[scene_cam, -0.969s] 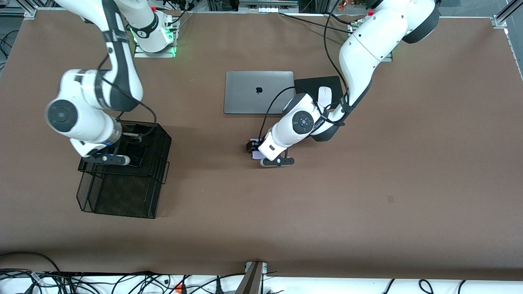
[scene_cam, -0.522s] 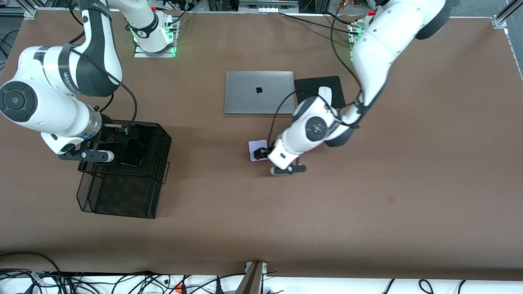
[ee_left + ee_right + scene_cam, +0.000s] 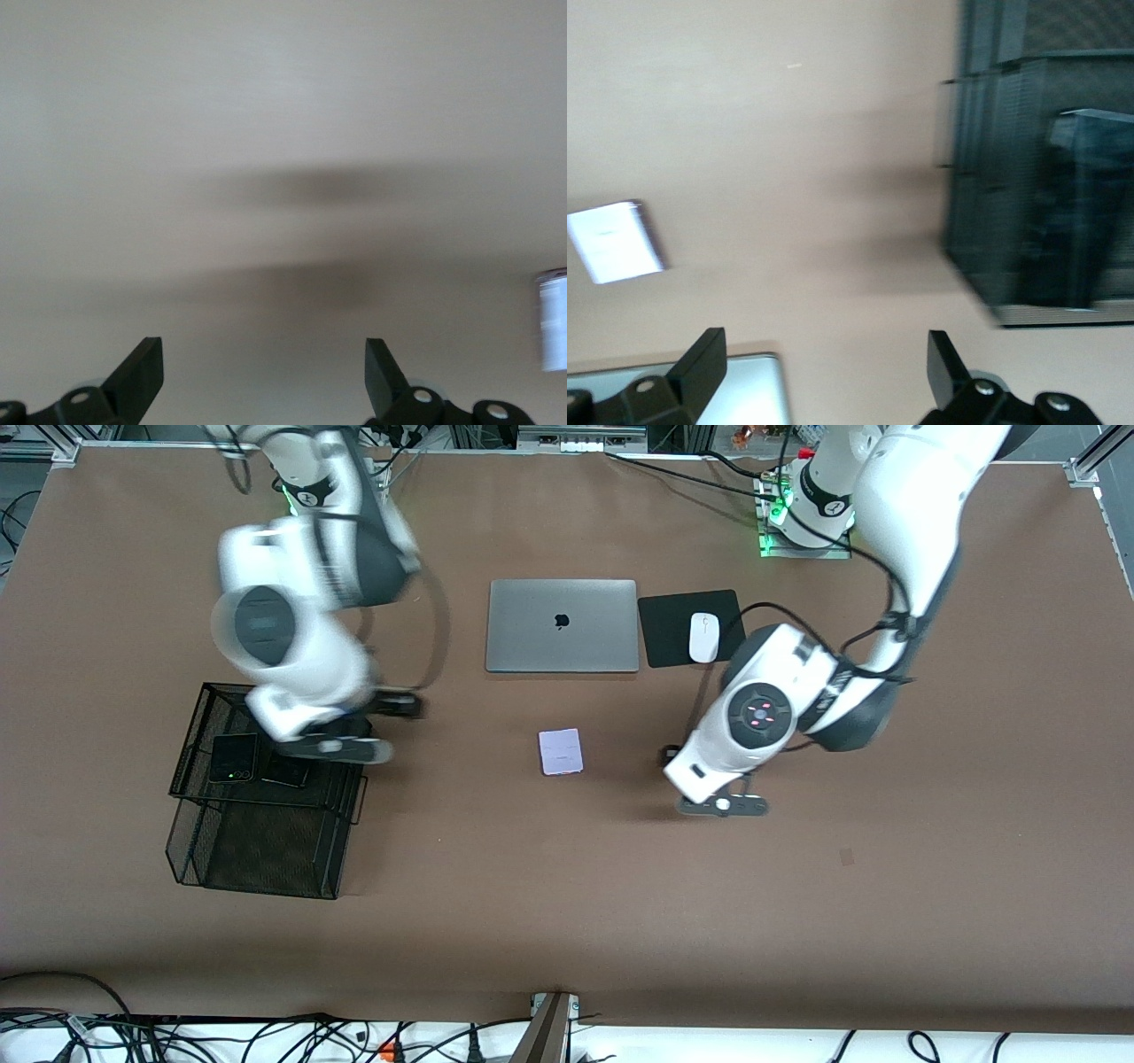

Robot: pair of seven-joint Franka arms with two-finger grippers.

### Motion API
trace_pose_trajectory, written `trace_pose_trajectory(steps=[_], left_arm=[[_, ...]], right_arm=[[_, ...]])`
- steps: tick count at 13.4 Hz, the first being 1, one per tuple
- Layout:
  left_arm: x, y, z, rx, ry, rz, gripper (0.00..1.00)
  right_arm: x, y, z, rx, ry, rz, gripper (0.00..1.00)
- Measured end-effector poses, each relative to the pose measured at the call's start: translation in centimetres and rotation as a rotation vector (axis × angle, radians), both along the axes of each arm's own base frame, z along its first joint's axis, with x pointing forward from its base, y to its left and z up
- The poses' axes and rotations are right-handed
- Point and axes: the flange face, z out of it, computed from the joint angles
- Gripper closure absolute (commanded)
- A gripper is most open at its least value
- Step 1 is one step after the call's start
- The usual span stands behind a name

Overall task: Place phones with both arms
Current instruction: 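Move the right gripper to the white phone while the left gripper withdraws, then grasp the white HUAWEI phone with the right gripper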

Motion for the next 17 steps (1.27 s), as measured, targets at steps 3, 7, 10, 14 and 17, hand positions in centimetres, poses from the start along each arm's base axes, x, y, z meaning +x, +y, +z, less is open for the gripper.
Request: trace_pose_trajectory(steps=[3, 7, 10, 14, 17], left_arm=[[2.2, 9.6, 5.3, 0.013, 0.001, -0.102, 0.00], [2.4, 20.9, 12.0, -0.037, 0.056, -0.168, 0.00], [2.1, 26.3, 15.1, -0.096, 0.041, -0.169, 0.00], [-0.5, 26.2, 21.7, -0.008, -0.026, -0.155, 0.00], [-3.8, 24.9, 26.4, -0.016, -0.104, -0.135, 0.00]], right_arm=[[-2.8, 9.6, -4.1, 0.020, -0.042, -0.009, 0.00], [-5.7, 17.8, -8.0, 0.067, -0.056, 0.038, 0.00], [-6.1, 19.4, -10.3, 0.083, -0.066, 0.117, 0.00], [-5.4, 19.4, -15.1, 0.095, -0.108, 0.254, 0.00], [-5.8, 19.7, -19.0, 0.099, -0.128, 0.289, 0.00]])
